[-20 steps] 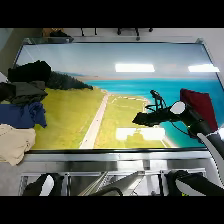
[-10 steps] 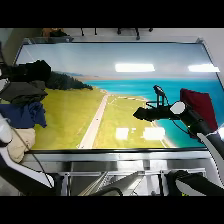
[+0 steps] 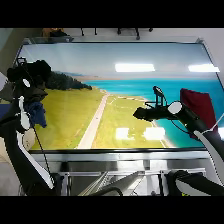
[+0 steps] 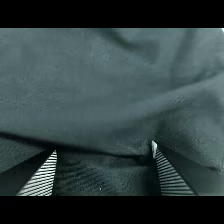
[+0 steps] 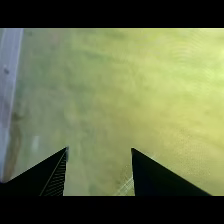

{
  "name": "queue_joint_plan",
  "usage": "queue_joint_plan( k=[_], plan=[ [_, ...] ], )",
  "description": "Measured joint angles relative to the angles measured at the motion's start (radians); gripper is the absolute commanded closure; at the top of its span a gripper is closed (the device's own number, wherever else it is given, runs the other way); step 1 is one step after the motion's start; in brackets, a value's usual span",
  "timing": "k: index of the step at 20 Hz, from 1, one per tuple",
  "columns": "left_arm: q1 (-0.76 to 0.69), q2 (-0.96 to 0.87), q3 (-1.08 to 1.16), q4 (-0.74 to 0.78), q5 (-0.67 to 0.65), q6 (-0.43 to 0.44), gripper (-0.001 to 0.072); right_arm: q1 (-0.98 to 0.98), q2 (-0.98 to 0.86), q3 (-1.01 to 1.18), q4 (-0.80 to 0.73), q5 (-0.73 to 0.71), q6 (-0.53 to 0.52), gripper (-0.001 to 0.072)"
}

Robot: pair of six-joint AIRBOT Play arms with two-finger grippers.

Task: Fold the shirts.

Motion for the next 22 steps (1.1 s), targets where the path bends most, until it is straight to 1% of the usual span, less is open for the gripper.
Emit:
queue_joint_plan(
  k=[1,2,5,7,14,16,19,20,22],
  plan=[
    [0.002,-0.015,0.01,0.003,0.009,0.0,0.0653,0.0,-0.006,0.0,0.0,0.0,0.003,0.0252],
    [0.002,-0.024,0.016,0.004,0.014,-0.001,0.0692,0.0,-0.013,0.0,0.0,0.0,0.003,0.0252],
    [0.002,-0.02,0.021,0.003,0.011,-0.003,0.0692,0.0,-0.025,0.0,0.0,0.0,0.007,0.0252],
    [-0.003,0.014,0.023,0.003,-0.002,-0.004,0.0692,0.0,-0.029,0.0,0.001,0.0,0.007,0.0252],
    [-0.01,0.264,-0.037,0.0,-0.076,-0.004,0.0692,0.0,-0.032,0.0,0.006,0.003,0.007,0.0252],
    [-0.01,0.323,-0.053,0.0,-0.15,-0.004,0.0693,0.0,-0.032,0.0,0.016,0.008,0.007,0.0252],
    [-0.014,0.388,-0.064,-0.007,-0.301,-0.005,0.0694,0.0,-0.032,0.0,0.023,0.031,0.007,0.0253],
    [-0.021,0.408,-0.066,-0.025,-0.347,-0.007,0.0695,0.0,-0.032,0.0,0.024,0.038,0.007,0.0253],
    [-0.047,0.46,-0.065,-0.114,-0.423,-0.006,0.0695,0.0,-0.032,0.0,0.024,0.046,0.007,0.0253]
  ],
)
